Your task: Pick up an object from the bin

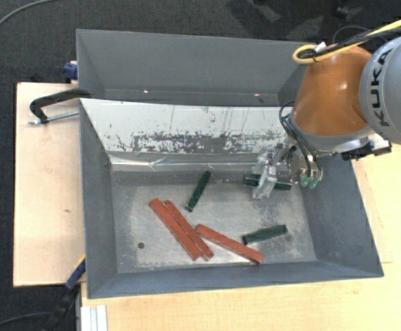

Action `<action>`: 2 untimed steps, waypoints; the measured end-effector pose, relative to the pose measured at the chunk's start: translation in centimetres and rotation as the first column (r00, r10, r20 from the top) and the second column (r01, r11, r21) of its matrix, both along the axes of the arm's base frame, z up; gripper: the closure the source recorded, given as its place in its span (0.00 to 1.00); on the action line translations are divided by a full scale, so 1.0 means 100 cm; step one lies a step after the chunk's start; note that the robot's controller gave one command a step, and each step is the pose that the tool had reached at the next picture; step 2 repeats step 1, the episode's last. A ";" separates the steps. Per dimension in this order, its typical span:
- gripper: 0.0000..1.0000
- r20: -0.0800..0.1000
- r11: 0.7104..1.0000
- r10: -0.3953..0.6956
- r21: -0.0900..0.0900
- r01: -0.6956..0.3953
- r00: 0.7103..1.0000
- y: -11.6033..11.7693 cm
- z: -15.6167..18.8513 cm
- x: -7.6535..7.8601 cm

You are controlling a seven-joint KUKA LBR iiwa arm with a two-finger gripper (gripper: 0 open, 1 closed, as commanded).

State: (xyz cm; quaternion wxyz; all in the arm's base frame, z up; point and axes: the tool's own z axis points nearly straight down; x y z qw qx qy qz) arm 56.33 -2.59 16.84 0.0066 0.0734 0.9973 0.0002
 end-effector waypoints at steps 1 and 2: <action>1.00 0.003 1.000 -0.005 0.002 0.005 1.000 0.026 0.125 0.017; 1.00 0.003 1.000 -0.005 0.002 0.005 1.000 0.026 0.125 0.017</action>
Offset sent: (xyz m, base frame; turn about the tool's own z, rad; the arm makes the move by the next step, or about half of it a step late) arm 0.0144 0.0242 0.1182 0.0078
